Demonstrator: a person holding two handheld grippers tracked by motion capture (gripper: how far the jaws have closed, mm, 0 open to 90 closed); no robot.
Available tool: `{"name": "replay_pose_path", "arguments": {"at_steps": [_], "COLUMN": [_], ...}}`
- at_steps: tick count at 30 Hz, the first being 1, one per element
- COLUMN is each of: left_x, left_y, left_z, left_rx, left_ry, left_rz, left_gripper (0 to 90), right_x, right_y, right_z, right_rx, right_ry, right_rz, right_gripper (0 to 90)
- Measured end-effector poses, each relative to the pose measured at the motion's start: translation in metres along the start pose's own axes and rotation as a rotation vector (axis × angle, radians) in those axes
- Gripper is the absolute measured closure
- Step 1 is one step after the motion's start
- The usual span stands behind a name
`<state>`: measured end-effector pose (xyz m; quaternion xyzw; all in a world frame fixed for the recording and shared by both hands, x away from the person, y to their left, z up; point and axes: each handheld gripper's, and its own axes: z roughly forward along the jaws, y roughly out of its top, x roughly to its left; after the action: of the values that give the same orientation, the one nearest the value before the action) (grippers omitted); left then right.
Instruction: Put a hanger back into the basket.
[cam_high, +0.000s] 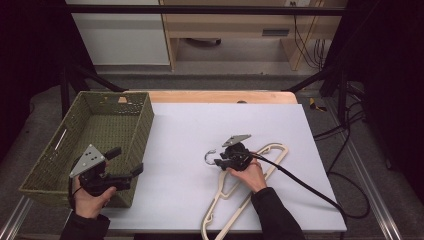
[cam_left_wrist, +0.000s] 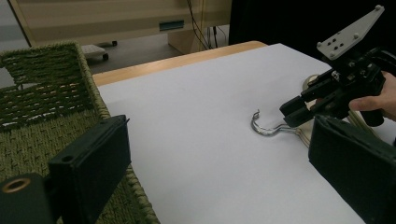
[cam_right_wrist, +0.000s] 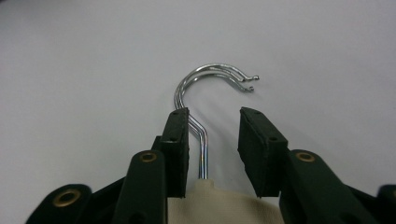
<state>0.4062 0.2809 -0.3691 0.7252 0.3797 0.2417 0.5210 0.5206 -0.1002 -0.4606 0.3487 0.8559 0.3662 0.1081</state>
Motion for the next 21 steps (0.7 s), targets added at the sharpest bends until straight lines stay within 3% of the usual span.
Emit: {"name": "replay_pose_path", "arguments": {"at_steps": [11,12,14,17,18,21], "left_x": [-0.0022,-0.0024,-0.0029,-0.0036,-0.0046,-0.0059], "left_y": [-0.0007,-0.0008,-0.0009,-0.001,-0.001,-0.0011], "left_z": [0.0026,0.0029,0.0034,0.004,0.0047,0.0056], "left_rx": [0.008,0.009,0.013,0.014,0.015,0.018], "left_ry": [-0.006,-0.006,-0.008,-0.008,-0.011,-0.014], "left_rz": [0.003,0.003,0.005,0.006,0.006,0.009], "left_gripper": [5.6,5.6,5.6,5.6,5.6,5.7], "right_x": [-0.0019,-0.0005,-0.0008,-0.0026,0.0004,-0.001], "right_y": [-0.0037,-0.0029,-0.0031,-0.0035,-0.0024,-0.0025], "right_z": [0.0074,0.0078,0.008,0.0079,0.0068,0.0063], "right_rx": [0.056,0.07,0.069,0.065,0.068,0.051], "right_ry": [0.031,0.037,0.051,0.053,0.044,0.049], "right_rz": [0.007,0.041,0.05,0.027,0.068,0.053], "right_gripper": [81.3,84.9,87.6,88.4,88.5,88.7]}}
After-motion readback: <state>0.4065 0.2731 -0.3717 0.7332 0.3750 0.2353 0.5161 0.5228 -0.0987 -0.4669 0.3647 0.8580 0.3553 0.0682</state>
